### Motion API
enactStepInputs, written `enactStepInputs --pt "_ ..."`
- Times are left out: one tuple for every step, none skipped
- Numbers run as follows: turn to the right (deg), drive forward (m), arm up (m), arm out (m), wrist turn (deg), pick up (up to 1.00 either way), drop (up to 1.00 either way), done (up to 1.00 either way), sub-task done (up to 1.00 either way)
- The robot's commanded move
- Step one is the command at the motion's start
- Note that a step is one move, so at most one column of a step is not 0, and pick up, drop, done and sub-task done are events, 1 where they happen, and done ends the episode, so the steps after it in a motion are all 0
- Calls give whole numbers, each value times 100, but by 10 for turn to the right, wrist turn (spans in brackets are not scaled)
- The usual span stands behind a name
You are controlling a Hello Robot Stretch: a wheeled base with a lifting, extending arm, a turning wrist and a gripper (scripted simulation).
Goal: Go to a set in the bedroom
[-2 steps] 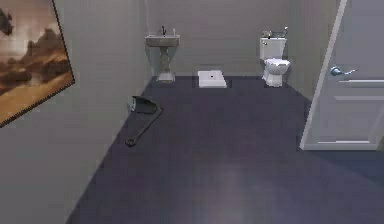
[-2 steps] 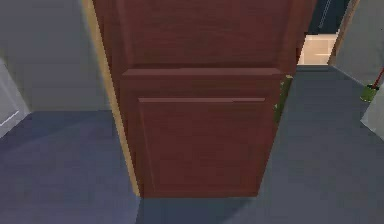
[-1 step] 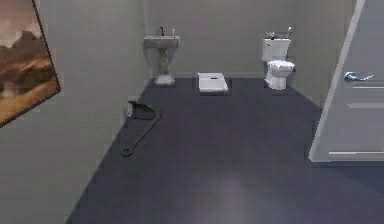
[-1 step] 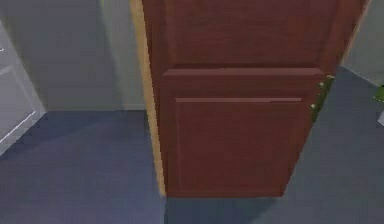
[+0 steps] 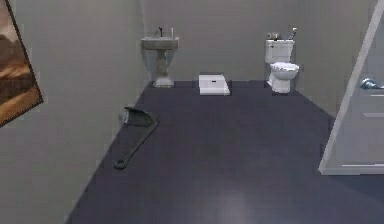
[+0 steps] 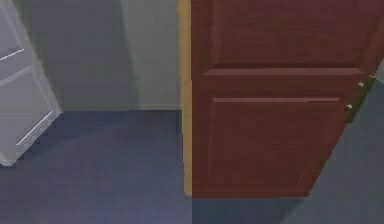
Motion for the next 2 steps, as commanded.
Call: enactStepInputs --pt "150 0 0 0 0 0 0 0 0" --pt "0 100 0 0 0 0 0 0 0"
